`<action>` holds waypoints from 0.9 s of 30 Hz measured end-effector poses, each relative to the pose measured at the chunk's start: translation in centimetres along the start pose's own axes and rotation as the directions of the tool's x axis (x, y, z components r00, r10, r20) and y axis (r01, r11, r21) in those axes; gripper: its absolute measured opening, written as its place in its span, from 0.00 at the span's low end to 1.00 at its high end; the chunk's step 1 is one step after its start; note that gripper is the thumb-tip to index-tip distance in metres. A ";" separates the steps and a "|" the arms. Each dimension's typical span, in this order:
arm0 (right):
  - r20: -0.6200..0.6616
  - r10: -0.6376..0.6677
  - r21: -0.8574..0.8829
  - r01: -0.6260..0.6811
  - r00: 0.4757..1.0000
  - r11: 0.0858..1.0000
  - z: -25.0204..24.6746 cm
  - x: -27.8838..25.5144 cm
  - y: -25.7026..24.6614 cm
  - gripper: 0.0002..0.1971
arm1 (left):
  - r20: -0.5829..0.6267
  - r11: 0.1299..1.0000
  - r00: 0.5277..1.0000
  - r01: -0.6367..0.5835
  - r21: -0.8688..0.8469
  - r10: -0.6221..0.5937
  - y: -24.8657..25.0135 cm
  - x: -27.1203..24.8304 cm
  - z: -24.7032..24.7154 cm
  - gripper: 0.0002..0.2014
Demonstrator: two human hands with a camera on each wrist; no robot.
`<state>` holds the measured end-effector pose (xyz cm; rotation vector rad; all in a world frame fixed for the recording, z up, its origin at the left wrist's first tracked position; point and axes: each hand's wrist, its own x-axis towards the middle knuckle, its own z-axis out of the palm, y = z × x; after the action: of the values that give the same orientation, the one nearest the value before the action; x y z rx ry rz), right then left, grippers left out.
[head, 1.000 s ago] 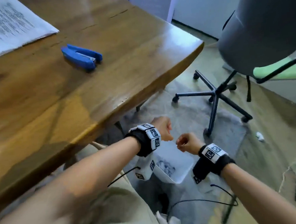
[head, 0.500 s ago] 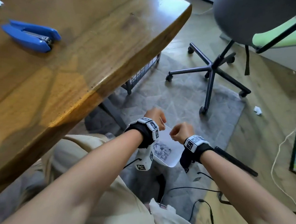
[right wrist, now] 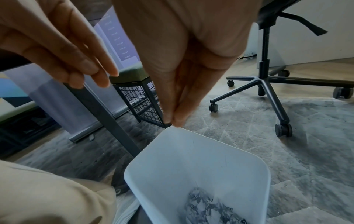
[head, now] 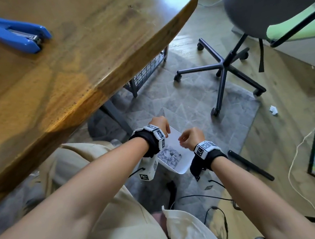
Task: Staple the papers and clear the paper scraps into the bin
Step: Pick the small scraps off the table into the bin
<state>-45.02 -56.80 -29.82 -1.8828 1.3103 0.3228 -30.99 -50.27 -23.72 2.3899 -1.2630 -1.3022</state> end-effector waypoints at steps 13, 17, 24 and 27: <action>0.052 -0.053 -0.132 0.059 0.997 0.989 -0.3 -1.3 -2.3 0.06 | 0.083 0.997 0.996 -0.042 0.061 0.037 -0.3 -1.5 -1.4 0.21; -0.002 -0.094 -0.182 0.092 0.996 0.979 -1.3 -2.0 -3.9 0.14 | 0.056 0.997 0.998 -0.027 0.067 0.023 -0.3 -2.2 -2.7 0.20; 0.109 -0.305 -0.334 0.324 0.946 0.885 -4.1 -4.4 -9.2 0.22 | -0.115 0.981 0.989 -0.069 0.179 0.091 -0.7 -5.6 -6.9 0.08; 0.127 -0.409 -0.386 0.425 0.904 0.819 -5.6 -6.4 -12.8 0.13 | -0.163 0.979 0.971 -0.155 0.129 0.175 -0.8 -8.4 -9.8 0.11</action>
<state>-37.87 -54.79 -16.36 -2.4401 0.8026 0.4204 -25.47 -46.11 -12.73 2.3520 -1.4843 -0.9765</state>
